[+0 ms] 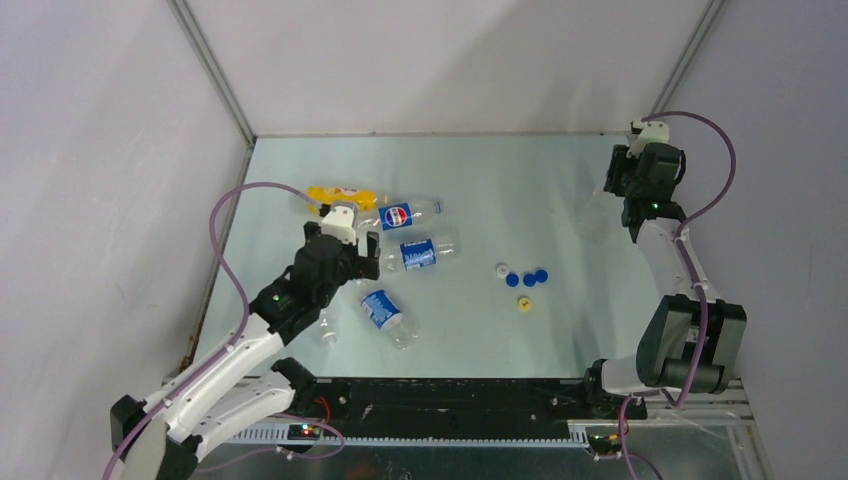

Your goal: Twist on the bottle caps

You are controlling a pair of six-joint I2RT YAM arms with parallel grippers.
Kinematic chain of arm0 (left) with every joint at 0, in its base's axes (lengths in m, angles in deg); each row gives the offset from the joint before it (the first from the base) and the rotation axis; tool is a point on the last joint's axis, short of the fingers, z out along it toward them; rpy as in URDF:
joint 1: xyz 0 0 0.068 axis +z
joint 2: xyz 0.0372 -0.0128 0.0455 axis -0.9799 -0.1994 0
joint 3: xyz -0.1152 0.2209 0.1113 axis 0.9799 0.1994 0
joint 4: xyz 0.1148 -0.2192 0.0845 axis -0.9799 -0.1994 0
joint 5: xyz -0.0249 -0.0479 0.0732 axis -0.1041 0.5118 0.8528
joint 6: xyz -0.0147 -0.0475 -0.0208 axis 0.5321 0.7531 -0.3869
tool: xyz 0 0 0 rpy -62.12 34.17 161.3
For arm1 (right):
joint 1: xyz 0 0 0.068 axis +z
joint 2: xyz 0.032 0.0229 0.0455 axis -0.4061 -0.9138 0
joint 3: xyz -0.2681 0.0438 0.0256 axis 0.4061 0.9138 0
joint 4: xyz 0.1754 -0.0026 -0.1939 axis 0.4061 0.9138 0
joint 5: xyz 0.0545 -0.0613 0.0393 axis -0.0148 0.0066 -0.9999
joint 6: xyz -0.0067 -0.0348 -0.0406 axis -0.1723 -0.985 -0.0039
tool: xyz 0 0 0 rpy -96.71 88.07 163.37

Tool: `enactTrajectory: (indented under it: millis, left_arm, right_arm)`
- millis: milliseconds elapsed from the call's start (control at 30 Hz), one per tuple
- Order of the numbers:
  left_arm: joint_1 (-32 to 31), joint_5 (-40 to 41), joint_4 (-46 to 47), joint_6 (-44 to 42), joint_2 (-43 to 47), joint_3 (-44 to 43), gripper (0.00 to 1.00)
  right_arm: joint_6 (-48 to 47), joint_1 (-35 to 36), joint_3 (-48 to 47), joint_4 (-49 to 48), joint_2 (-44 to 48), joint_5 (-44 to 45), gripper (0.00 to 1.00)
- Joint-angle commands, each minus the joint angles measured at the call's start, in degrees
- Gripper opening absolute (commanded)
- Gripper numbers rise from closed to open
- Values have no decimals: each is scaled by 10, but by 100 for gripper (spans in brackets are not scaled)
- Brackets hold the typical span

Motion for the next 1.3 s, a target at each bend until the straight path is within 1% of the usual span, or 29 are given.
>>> enactTrajectory:
  millis: [0, 33, 67, 100, 133, 167, 200, 400, 500, 567, 667, 767, 833, 967, 1100, 1233, 1267]
  left_arm:
    - [2, -25, -2, 54, 39, 19, 100]
    - [2, -27, -3, 57, 42, 23, 100]
    - [2, -27, -10, 62, 47, 24, 100]
    - [3, -26, -13, 66, 50, 24, 100]
    - [2, -25, -21, 71, 50, 23, 100]
    - [2, -24, -25, 74, 50, 22, 100]
    - [2, -24, -32, 79, 50, 21, 100]
    - [2, -22, -42, 114, 52, 25, 99]
    - [2, -10, -52, 144, 53, 28, 99]
    - [3, -8, -61, 152, 51, 25, 100]
    - [2, -2, -77, 167, 50, 16, 100]
    - [3, 6, -104, 196, 50, 8, 100]
    - [2, 12, -123, 217, 48, 3, 100]
    - [2, 9, -150, 259, 41, -3, 100]
    - [2, 18, -168, 301, 33, 0, 100]
    - [2, 17, -177, 337, 21, 0, 100]
    - [3, 13, -177, 344, 18, -1, 100]
  right_arm:
    - [2, 0, -10, -6, 7, 10, 23]
    - [4, -1, -2, -10, 10, 9, 26]
    - [9, -2, 1, -11, 16, 9, 32]
    - [11, -3, 6, -11, 19, 9, 35]
    - [13, -3, 9, -11, 22, 10, 41]
    - [14, -4, 14, -12, 25, 10, 43]
    - [16, -4, 15, -11, 28, 9, 48]
    - [23, -6, 17, 0, 43, 10, 63]
    - [35, -7, 17, 6, 51, 21, 68]
    - [41, -7, 16, 13, 61, 28, 72]
    - [41, -8, 17, 24, 85, 32, 75]
    - [43, -8, 16, 43, 127, 28, 77]
    - [46, -6, 17, 63, 158, 20, 77]
    - [40, 20, 16, 122, 217, 26, 77]
    - [33, 79, 17, 170, 268, 42, 77]
    - [40, 190, 17, 229, 301, 59, 77]
    - [46, 206, 16, 241, 302, 62, 77]
